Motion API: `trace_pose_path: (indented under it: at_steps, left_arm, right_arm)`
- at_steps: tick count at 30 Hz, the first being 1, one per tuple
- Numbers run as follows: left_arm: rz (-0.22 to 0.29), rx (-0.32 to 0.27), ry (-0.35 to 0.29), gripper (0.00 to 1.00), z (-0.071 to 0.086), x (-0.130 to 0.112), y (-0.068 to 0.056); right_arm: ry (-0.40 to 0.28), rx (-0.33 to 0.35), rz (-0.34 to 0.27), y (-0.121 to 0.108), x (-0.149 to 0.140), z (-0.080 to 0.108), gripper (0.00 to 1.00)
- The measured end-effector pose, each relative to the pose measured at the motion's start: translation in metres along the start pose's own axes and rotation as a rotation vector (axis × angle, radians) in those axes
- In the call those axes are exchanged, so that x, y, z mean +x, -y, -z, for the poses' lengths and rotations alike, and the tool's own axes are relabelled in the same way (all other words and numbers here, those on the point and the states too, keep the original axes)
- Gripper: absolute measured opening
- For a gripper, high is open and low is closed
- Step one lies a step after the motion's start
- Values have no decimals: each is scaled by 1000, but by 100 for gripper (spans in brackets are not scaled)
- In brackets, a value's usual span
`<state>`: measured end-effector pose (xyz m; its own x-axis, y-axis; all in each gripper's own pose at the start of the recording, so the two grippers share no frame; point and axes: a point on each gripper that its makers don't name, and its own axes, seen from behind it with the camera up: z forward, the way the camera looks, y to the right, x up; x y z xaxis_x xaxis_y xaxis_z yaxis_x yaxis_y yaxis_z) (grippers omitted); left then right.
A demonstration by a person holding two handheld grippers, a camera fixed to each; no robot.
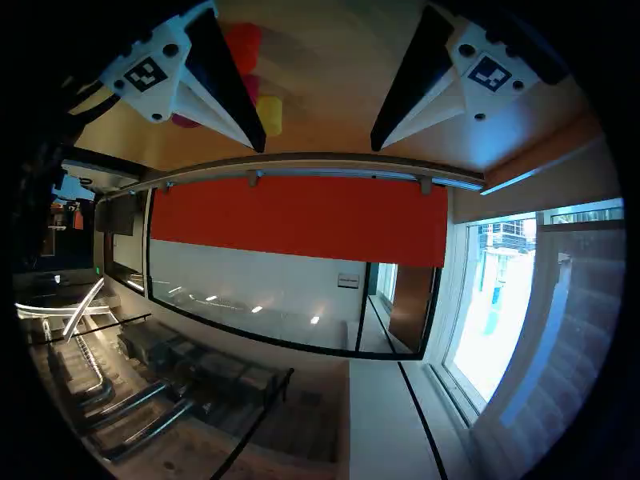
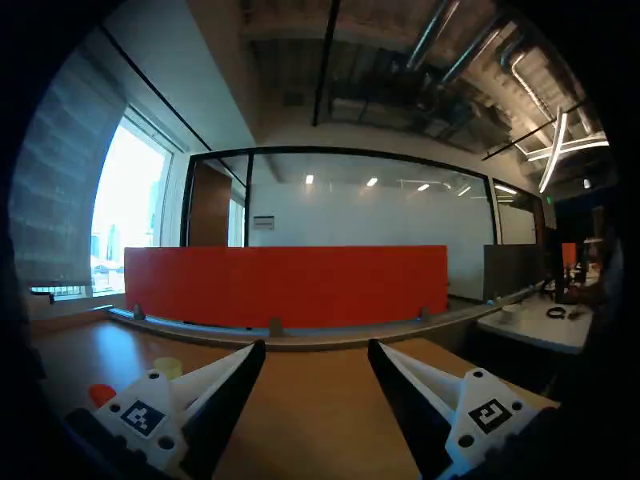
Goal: Pour water
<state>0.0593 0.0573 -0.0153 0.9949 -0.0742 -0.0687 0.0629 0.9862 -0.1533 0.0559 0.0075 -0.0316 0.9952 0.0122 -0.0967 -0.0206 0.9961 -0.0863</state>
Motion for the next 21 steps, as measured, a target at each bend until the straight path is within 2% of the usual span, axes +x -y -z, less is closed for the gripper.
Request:
trace_pose_path:
  at_steps: [9, 15, 21]
  left_arm:
    - [-20, 64, 9, 98, -3, -19, 6]
    - [-23, 105, -6, 98, -5, -30, 9]
    - [-52, 129, -14, 98, -5, -43, 12]
  right_arm:
    - [36, -3, 6, 3, -15, 1, 99]
    - [41, -9, -17, 6, -22, 0, 99]
    - [83, -14, -13, 7, -34, 0, 99]
